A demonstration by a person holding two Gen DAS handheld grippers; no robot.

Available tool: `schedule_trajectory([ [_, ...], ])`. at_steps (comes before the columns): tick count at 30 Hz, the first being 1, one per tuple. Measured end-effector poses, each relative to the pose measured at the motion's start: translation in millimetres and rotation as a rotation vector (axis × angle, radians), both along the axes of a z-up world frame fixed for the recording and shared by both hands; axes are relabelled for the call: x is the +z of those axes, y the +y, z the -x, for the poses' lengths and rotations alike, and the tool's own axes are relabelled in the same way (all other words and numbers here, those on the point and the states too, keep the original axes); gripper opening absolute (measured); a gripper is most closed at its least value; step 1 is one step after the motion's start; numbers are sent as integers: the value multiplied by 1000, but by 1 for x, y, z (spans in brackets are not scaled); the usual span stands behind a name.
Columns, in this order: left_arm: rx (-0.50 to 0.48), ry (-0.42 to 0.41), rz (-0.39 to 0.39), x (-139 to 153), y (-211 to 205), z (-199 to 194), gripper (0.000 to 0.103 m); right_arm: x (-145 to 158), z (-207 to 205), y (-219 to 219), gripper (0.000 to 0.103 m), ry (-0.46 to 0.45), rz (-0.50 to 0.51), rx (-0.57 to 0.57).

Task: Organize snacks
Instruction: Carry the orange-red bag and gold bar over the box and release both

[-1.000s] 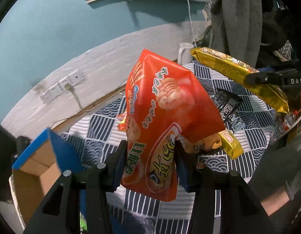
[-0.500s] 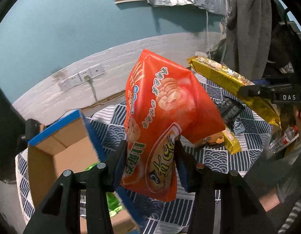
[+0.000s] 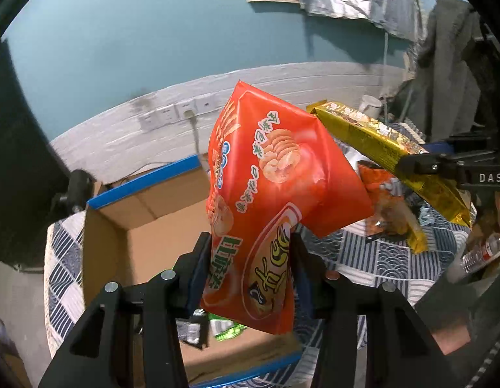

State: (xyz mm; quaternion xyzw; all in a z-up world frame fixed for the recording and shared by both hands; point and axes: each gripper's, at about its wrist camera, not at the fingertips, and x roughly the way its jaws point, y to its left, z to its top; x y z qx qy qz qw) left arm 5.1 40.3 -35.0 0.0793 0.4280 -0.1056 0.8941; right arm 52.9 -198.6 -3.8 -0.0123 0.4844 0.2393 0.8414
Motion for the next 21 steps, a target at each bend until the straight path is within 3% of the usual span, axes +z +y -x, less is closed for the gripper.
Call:
schedule_trajectory([
  [21,216,73,28,-38,113,3,49,-23,-14,138,30,83,24,180],
])
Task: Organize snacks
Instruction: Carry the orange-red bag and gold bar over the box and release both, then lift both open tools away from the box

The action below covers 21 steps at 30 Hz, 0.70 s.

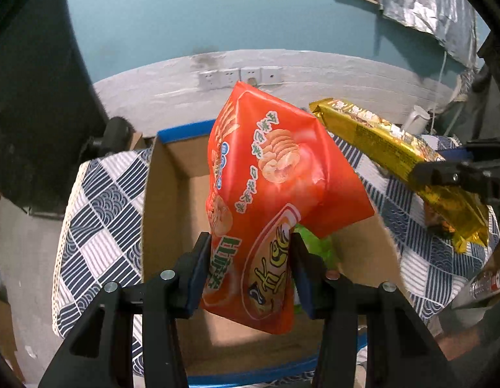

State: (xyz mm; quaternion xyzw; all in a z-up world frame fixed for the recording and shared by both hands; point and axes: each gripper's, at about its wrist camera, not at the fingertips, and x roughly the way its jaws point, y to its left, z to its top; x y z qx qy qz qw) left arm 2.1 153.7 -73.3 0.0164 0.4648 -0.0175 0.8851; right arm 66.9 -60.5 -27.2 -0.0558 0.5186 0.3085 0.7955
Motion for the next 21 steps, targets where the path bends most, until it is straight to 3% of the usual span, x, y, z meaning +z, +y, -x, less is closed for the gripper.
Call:
schedule_trajectory([
  [10,30,57,28,-20,21,-1,51,-18,1,36,32,47,12,65],
  [14,46,69,9,-22,22,-5,58,-12,-1,40,36,36,-7,74],
  [18,60,72,12,-21,24,-6,73,-2,0,38,57,4,-8,64],
  [21,56,64,2,-18,21,-5,77,1,-2,33,58,-6,-4,47],
])
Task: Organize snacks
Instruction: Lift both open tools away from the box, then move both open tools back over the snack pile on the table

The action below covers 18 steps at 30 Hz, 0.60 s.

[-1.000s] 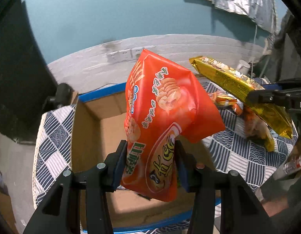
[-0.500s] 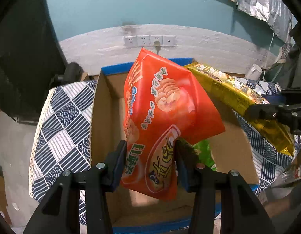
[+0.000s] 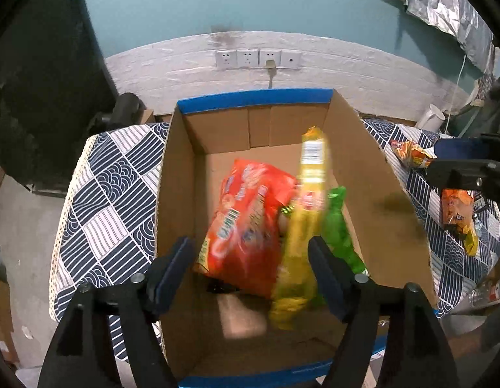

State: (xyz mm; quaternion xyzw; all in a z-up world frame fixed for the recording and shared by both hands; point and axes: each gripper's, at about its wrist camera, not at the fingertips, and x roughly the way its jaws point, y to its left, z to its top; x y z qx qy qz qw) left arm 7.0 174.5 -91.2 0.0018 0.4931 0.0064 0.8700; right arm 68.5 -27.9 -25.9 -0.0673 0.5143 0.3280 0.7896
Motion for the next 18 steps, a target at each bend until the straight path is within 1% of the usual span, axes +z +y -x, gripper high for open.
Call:
schedule_trajectory([
  [3,-16,-13,-18,4,-7,1,78,1,-2,-11,61,-5,1,-22],
  [11,-73,-27,-38,11,-31,1,80,0,0,-46,63,-10,15,-74],
  [14,-96,-29,-43,14,-42,1,80,0,2,-59,68,-13,23,-89],
  [18,-120,-34,-47,19,-57,0,80,-2,5,-82,68,-23,36,-114],
])
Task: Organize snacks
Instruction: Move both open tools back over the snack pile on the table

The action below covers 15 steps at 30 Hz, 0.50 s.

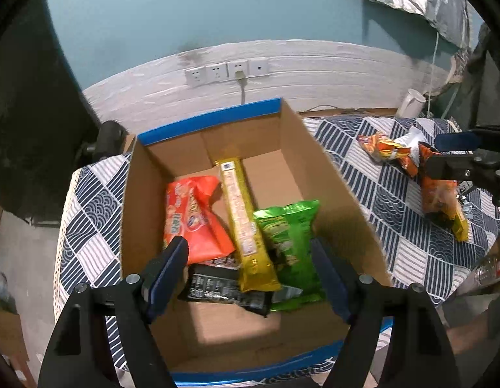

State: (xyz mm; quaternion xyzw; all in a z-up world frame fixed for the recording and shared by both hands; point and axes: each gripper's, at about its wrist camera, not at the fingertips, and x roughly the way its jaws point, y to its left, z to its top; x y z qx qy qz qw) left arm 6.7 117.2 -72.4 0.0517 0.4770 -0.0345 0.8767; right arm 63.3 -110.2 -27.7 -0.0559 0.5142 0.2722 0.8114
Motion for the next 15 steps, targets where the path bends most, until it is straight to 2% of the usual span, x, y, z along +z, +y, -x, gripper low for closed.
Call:
schedule_trajectory([
  [15,-119,8,-33,6,-75,-3,80,-12,5,-97,68,22,-3,-151],
])
